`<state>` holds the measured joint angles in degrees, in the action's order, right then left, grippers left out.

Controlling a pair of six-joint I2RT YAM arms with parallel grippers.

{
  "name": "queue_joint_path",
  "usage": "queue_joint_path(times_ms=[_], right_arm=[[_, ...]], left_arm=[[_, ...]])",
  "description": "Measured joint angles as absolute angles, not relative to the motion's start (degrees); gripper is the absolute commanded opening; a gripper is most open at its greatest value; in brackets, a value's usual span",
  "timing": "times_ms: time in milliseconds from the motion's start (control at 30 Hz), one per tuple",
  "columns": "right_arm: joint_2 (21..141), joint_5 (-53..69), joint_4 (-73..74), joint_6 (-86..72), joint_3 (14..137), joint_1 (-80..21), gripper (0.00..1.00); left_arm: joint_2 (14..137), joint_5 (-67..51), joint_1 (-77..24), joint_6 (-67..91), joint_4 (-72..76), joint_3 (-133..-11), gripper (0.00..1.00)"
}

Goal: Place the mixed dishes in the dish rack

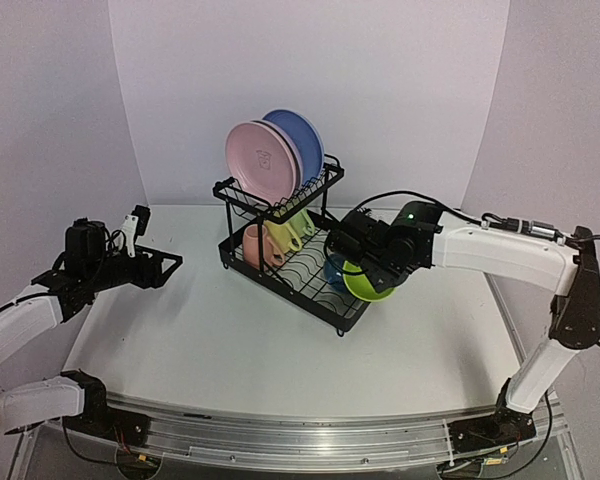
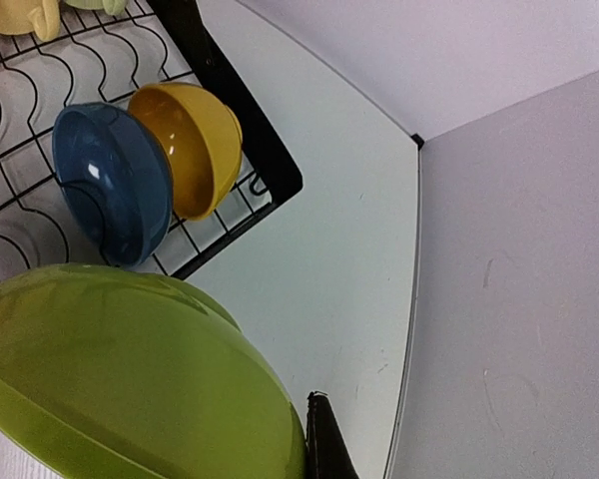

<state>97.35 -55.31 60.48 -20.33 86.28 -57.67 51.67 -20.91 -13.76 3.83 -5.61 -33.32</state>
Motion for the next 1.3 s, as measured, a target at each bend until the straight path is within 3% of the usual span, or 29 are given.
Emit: queue_joint_path(times_ms=[367, 633, 867, 1300], right_arm=[[97.1, -59.5, 29.6, 2.4, 74.8, -59.6, 0.00], [104.6, -64.8, 11.0, 17.5, 73.4, -60.0, 0.00], [114.0, -71.3, 1.7, 25.7, 73.6, -59.6, 0.00], [118.0, -80.9, -5.7, 28.7, 77.4, -58.9, 0.00]], left_arm=[[53.4, -27.5, -17.0, 1.2, -2.5, -36.5, 0.74], [53.7, -27.0, -17.0, 1.2, -2.5, -36.5, 0.74], [53.3, -25.8, -17.0, 0.7, -2.9, -36.5, 0.74], [53.4, -24.6, -17.0, -1.3, -3.4, -36.5, 0.74]])
